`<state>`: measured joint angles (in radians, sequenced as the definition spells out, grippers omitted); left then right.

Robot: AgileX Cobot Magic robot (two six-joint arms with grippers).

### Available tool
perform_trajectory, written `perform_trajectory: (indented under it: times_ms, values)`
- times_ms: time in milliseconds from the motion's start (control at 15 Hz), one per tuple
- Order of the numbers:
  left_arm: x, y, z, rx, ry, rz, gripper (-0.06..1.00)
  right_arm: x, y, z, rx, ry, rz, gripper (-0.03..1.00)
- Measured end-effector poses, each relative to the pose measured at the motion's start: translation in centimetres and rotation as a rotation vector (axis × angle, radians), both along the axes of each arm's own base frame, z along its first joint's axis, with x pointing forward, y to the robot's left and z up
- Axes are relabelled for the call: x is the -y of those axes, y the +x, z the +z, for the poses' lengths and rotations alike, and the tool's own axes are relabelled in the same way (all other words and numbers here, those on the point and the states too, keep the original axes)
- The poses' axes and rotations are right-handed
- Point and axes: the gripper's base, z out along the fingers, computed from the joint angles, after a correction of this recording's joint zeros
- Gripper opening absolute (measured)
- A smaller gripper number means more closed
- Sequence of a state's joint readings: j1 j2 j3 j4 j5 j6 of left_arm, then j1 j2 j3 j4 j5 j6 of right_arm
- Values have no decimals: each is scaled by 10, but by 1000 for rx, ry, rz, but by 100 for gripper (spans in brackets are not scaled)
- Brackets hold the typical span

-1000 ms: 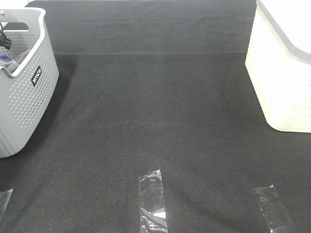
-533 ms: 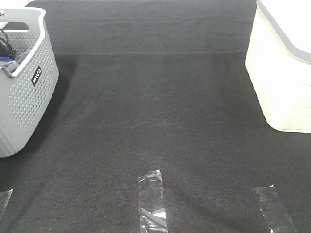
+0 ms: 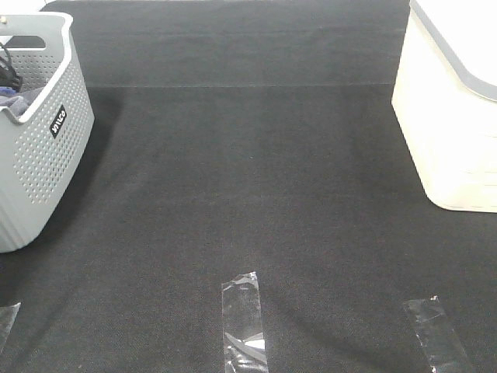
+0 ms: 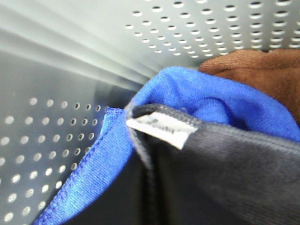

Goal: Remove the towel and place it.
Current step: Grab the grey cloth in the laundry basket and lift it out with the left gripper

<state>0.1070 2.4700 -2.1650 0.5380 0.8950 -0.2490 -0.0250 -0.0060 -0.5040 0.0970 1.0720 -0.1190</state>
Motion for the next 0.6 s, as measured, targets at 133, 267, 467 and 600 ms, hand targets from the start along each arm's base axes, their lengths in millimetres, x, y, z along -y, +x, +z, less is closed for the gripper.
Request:
perform_trajectory:
  times_ms: [133,267,467,600]
  values:
    - [0,-1,6,5,2,3,1,0,0,0,0,0,0,81]
    - [1,-3,25,39,5,2,1,0,0,0,0,0,0,81]
    - [2,-8,61,108,12,-1,1,0,0,0,0,0,0,81]
    - [2,-10,65,111,11,3,1,0,0,0,0,0,0,81]
